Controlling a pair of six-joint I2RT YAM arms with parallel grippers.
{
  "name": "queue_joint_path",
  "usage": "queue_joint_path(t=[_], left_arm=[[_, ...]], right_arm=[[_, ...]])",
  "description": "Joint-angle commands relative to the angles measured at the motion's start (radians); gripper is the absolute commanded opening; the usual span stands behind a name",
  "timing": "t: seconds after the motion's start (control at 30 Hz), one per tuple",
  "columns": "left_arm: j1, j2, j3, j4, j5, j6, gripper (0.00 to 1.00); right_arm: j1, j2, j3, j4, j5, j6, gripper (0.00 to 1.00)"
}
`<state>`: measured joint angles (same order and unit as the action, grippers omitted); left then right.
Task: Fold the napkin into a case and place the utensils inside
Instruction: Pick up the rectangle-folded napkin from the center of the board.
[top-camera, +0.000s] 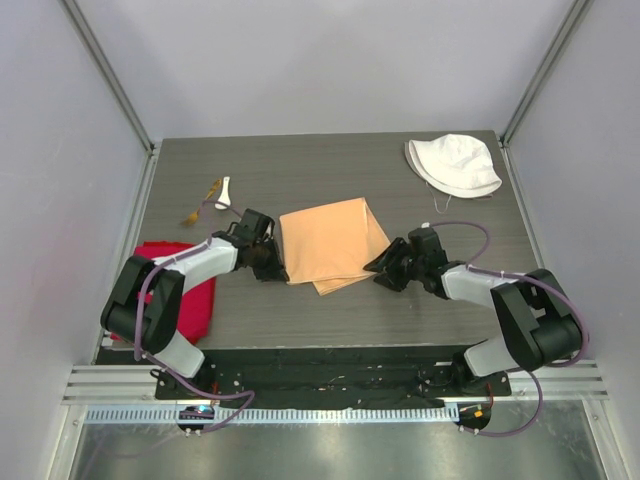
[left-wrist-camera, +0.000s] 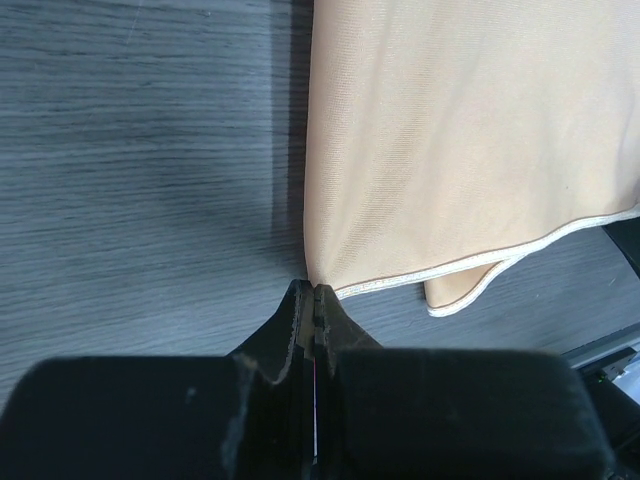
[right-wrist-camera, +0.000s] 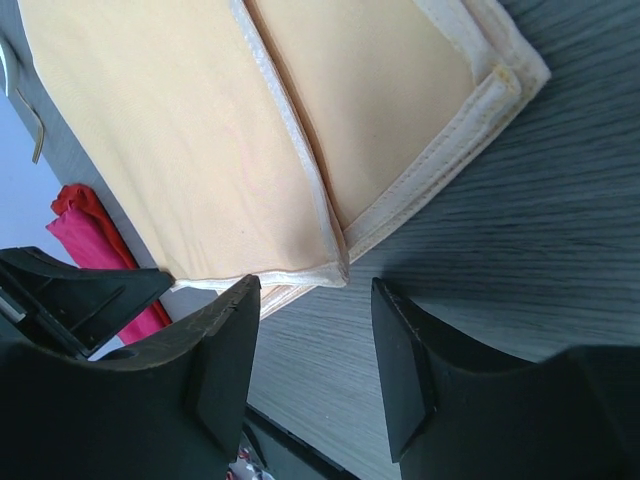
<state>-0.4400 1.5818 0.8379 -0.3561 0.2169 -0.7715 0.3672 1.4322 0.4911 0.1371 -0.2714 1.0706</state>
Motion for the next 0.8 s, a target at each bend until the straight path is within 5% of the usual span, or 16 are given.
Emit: queue_joint_path(t=[0.0,0.63,0.77], left_arm=[[0.011,-0.045,-0.017,-0.018,-0.007,0.037,0.01],[0.012,-0.017,-0.022,0.017,0.036,0.024,0.00],[0.012,-0.023,-0.025,0.017,0.033,0.023,0.00]], right_arm=[[0.004,0.046,0.015,0.009,0.011,-0.032,0.54],[0.006,0.080,0.046,-0.036,0.086,-0.037,0.31],[0.004,0.070,0.050,-0.036,0.081,-0.034,0.17]])
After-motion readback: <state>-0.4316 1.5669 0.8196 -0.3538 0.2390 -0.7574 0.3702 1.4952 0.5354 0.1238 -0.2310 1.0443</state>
